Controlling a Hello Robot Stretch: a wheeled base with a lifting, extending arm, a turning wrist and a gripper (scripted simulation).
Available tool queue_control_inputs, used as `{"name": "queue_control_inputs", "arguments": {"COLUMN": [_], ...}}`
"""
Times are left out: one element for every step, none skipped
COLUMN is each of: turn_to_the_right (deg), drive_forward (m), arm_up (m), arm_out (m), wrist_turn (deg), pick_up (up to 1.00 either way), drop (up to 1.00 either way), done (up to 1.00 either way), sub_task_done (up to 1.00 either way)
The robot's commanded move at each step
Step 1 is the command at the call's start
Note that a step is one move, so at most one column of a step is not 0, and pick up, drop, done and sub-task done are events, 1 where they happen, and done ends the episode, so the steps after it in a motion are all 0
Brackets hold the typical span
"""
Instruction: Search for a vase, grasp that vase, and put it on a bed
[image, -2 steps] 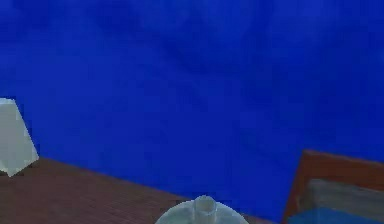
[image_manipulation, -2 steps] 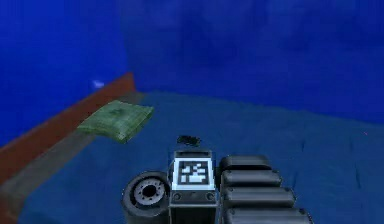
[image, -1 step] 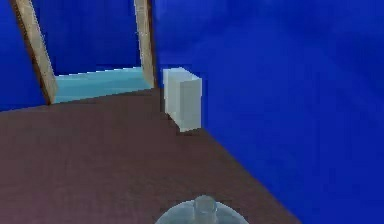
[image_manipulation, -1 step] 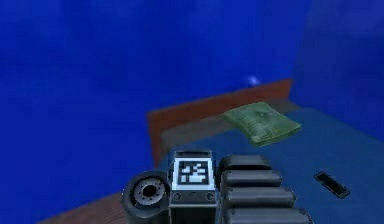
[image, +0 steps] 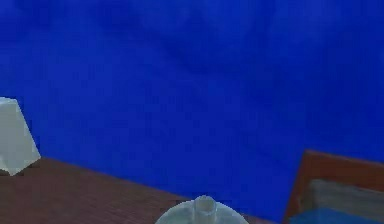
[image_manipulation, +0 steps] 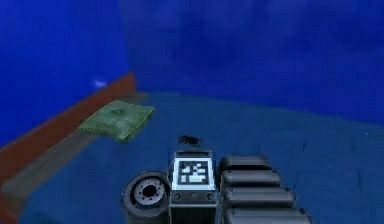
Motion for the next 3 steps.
{"name": "queue_control_inputs", "arguments": {"turn_to_the_right": [45.0, 21.0, 3.0], "drive_forward": [0.00, 0.00, 0.00], "arm_up": [0.00, 0.00, 0.00], "arm_out": [0.00, 0.00, 0.00], "wrist_turn": [0.0, 0.0, 0.0], "pick_up": [0.00, 0.00, 0.00], "drop": [0.00, 0.00, 0.00], "done": [0.00, 0.00, 0.00], "sub_task_done": [0.00, 0.00, 0.00]}}
